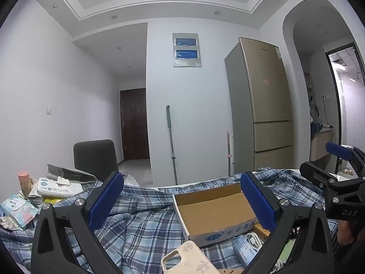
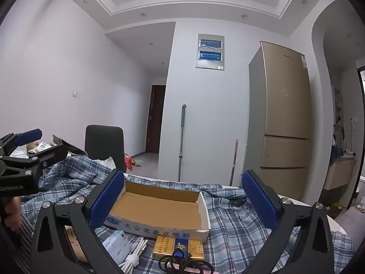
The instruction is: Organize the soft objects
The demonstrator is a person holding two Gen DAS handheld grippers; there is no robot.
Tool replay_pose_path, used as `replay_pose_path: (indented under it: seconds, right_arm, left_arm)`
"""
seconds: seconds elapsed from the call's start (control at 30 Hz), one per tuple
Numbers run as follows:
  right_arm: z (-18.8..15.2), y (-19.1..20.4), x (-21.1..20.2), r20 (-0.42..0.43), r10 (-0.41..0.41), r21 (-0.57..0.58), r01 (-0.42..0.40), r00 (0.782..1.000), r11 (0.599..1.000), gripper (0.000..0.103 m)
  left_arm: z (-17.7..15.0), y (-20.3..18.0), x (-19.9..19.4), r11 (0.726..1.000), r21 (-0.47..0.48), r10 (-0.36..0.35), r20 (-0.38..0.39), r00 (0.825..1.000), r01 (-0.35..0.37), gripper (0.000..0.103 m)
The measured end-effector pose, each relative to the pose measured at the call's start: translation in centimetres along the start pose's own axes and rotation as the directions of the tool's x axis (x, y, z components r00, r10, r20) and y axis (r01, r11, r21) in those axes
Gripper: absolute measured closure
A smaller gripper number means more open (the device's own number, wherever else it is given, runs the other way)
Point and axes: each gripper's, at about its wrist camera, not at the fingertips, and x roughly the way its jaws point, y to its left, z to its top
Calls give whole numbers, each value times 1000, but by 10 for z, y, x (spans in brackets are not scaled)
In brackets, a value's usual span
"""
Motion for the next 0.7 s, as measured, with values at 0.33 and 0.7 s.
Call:
replay_pose_path:
  seconds: [0.33,0.7]
  right_arm:
    - [-3,-1,4,-14,-26,6,26,1000,1000,0]
    - [0,1,4,-20,-36,0,36,999,999,0]
  left_arm:
    - [-2,11,-5,1000,-28,-14,13,1000,14,0]
    - [1,3,-2,1000,-6,-9,-4,1000,9,0]
